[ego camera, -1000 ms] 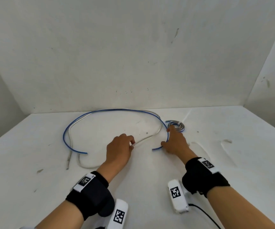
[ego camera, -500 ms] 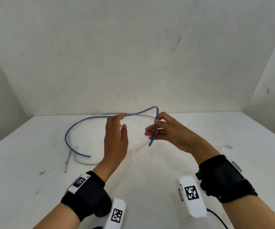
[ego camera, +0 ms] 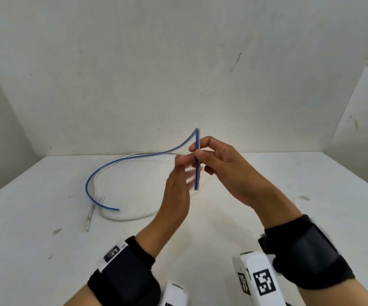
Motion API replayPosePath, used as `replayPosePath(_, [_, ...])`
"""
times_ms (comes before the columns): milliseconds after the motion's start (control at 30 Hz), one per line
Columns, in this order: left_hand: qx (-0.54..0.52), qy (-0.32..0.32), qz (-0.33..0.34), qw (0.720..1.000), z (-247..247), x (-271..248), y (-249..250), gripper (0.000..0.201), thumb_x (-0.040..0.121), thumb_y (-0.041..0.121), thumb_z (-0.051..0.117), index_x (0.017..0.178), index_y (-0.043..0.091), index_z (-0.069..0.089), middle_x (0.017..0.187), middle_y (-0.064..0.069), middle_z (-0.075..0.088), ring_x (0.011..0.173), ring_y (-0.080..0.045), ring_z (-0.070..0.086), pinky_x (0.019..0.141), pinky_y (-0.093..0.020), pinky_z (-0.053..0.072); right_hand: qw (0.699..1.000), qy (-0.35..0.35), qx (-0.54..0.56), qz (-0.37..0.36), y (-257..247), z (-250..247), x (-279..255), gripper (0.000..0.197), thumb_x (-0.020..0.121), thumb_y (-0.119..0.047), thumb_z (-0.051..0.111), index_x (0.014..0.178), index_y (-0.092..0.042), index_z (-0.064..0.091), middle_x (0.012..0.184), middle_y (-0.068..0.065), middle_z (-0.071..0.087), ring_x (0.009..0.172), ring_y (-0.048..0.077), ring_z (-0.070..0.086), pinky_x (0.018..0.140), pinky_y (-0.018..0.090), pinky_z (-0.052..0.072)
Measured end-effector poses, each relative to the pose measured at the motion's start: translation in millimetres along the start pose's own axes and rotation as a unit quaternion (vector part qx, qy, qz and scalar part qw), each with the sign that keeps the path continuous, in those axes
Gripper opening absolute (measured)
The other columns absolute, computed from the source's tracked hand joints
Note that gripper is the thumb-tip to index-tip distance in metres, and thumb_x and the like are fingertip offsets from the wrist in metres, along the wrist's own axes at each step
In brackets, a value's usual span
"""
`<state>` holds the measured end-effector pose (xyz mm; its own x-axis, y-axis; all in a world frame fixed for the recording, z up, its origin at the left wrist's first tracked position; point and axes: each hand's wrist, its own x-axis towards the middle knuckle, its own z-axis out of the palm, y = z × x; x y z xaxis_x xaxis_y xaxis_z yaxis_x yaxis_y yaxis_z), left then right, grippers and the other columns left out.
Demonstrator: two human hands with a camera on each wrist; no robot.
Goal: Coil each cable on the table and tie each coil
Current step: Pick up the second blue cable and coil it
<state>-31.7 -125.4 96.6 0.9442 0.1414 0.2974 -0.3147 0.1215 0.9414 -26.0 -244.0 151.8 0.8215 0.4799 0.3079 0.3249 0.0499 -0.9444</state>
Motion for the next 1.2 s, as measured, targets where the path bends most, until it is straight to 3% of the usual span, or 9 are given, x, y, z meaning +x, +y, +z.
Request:
replayPosePath(133, [-0.011, -0.094, -0.1, 0.99, -4, -17, 15, 0.055, 0.093, 0.059, 0.023, 0.082, 0.015, 0.053, 0.052, -0.004, 0.029, 0.04, -0.015, 0.033, 0.048, -0.027, 0.04, 0.998, 0.054, -0.031, -0.008, 4, -1, 6, 0.018, 0.094, -0.013, 0.057, 0.099, 0.004, 0.058, 0.087, -0.007, 0.07, 0.079, 0.004, 0.063, 0.071, 0.012, 0.048])
replayPosePath(300, [0.061, -0.248, -0.071, 0.964, -16, -26, 26, 0.047, 0.101, 0.041, 0.028, 0.064, 0.015, 0.041, 0.057, -0.002, 0.018, 0.051, -0.017, 0.014, 0.048, -0.025, 0.022, 0.973, 0.144, -0.181, -0.013, 19, -4, 9, 0.021, 0.094, -0.031, 0.058, 0.082, -0.014, 0.056, 0.069, -0.024, 0.057, 0.066, -0.006, 0.049, 0.068, 0.009, 0.039])
replayPosePath(400, [0.01, -0.335, -0.081, 0.939, -18, -28, 37, 0.037, 0.103, 0.028, 0.03, 0.082, 0.014, 0.057, 0.062, 0.001, 0.021, 0.052, -0.013, 0.02, 0.05, -0.023, 0.032, 0.976, 0.149, -0.16, -0.002, 36, 4, 0, 0.009, 0.101, -0.021, 0.044, 0.099, -0.016, 0.051, 0.102, -0.007, 0.056, 0.092, 0.0, 0.053, 0.081, 0.015, 0.041])
replayPosePath(533, [-0.043, -0.429, -0.116, 0.895, -16, -28, 49, 0.031, 0.101, 0.018, 0.031, 0.111, 0.012, 0.06, 0.068, -0.002, 0.019, 0.056, -0.013, 0.018, 0.049, -0.022, 0.025, 0.986, 0.134, -0.09, 0.038, 48, 18, -18, 0.029, 0.097, 0.004, 0.044, 0.082, -0.021, 0.048, 0.087, -0.001, 0.053, 0.083, 0.014, 0.055, 0.073, 0.016, 0.048])
replayPosePath(667, [-0.101, -0.442, -0.174, 0.874, -18, -29, 50, 0.053, 0.098, 0.049, 0.019, 0.094, 0.013, 0.057, 0.058, 0.004, 0.014, 0.05, -0.011, 0.013, 0.047, -0.024, 0.017, 0.93, 0.342, -0.063, -0.115, 40, 23, 8, 0.024, 0.089, -0.004, 0.059, 0.104, -0.016, 0.045, 0.109, 0.002, 0.054, 0.1, 0.01, 0.054, 0.092, 0.022, 0.045])
replayPosePath(867, [-0.167, -0.353, -0.098, 0.915, -20, -21, 47, 0.038, 0.097, 0.029, 0.032, 0.095, 0.008, 0.063, 0.056, 0.003, 0.025, 0.05, -0.01, 0.028, 0.053, -0.022, 0.039, 0.995, 0.087, -0.051, 0.013, 31, 31, -4, 0.032, 0.096, 0.001, 0.042, 0.075, -0.023, 0.042, 0.043, -0.012, 0.046, 0.037, 0.003, 0.043, 0.037, 0.006, 0.033])
replayPosePath(1000, [-0.349, -0.359, -0.152, 0.852, -22, -16, 46, 0.038, 0.097, 0.014, 0.036, 0.13, 0.001, 0.051, 0.064, 0.005, 0.035, 0.052, -0.006, 0.029, 0.051, -0.017, 0.032, 0.996, 0.044, -0.071, -0.015, 41, 55, -14, 0.024, 0.076, -0.008, 0.037, 0.075, -0.032, 0.033, 0.072, -0.015, 0.037, 0.056, -0.025, 0.051, 0.057, -0.002, 0.039])
replayPosePath(1167, [-0.433, -0.396, -0.226, 0.778, -23, -13, 42, 0.043, 0.097, 0.021, 0.037, 0.135, 0.002, 0.046, 0.059, 0.002, 0.022, 0.051, -0.012, 0.021, 0.049, -0.023, 0.019, 0.994, 0.033, 0.051, -0.086, 44, 77, -13, 0.034, 0.093, 0.001, 0.027, 0.068, -0.016, 0.043, 0.066, -0.008, 0.026, 0.042, -0.015, 0.046, 0.058, 0.0, 0.04])
replayPosePath(1200, [-0.408, -0.405, -0.228, 0.786, -22, -14, 41, 0.043, 0.097, 0.025, 0.038, 0.13, 0.003, 0.051, 0.057, 0.003, 0.021, 0.05, -0.012, 0.02, 0.048, -0.023, 0.019, 0.969, 0.156, 0.076, -0.175, 36, 77, -9, 0.036, 0.087, 0.008, 0.024, 0.071, -0.004, 0.055, 0.063, -0.01, 0.024, 0.041, -0.012, 0.044, 0.067, -0.002, 0.04])
